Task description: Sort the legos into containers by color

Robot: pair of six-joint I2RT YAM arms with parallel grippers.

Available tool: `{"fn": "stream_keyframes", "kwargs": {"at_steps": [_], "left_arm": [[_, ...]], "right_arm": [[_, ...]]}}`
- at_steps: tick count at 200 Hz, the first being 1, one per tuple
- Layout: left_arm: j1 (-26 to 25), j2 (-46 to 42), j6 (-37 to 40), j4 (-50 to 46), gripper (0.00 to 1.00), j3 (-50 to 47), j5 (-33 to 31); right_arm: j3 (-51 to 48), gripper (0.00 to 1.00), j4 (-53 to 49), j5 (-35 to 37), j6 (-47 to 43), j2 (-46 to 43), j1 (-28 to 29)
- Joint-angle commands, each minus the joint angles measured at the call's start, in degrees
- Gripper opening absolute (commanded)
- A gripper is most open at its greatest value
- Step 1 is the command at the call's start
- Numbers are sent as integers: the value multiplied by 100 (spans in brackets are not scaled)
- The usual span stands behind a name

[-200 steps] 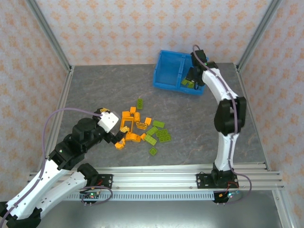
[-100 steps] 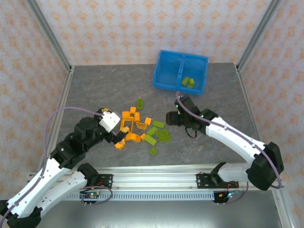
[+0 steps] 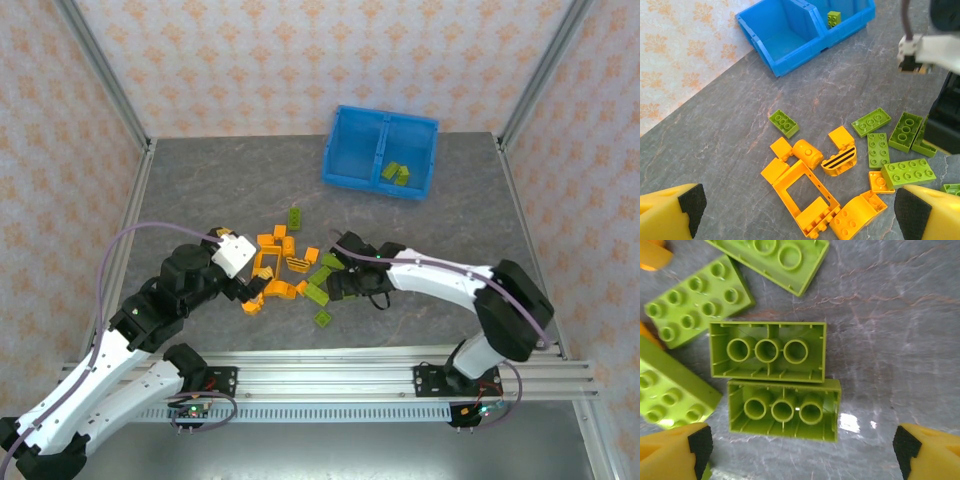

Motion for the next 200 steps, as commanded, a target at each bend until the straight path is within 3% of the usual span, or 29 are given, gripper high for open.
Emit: {"fn": "stream_keyframes", "kwargs": {"at_steps": [1,32,80,114,125,141,152,174,200], "left_arm": [[-11,-46,72,50,100,-73,-51],[-11,-68,88,66,100,-82,-81],[-11,-70,83,66,100,-82,-69],[-11,-106,132,49,100,-72,256],[-6,-163,211,65,100,-95,857],[-11,-169,477,79,100,-191,2210],[-11,5,582,-32,100,-140,2679],[-11,358,526,-258,100,127,2607],[-11,332,342,-181,100,149,2217]], "right_arm": [[218,93,197,-33,-27,351,84],[248,89,249,15,40,717,157],[251,58,232,164,193,869,156],[274,55,-115,905,392,170,157],[316,53,-236,1264,452,-188,157],[450,53,-344,1741,475,-678,127],[627,53,-375,2034,425,-933,52],[1072,53,-273,2534,201,-1118,-346],[1855,53,14,2584,-174,-737,-1149]]}}
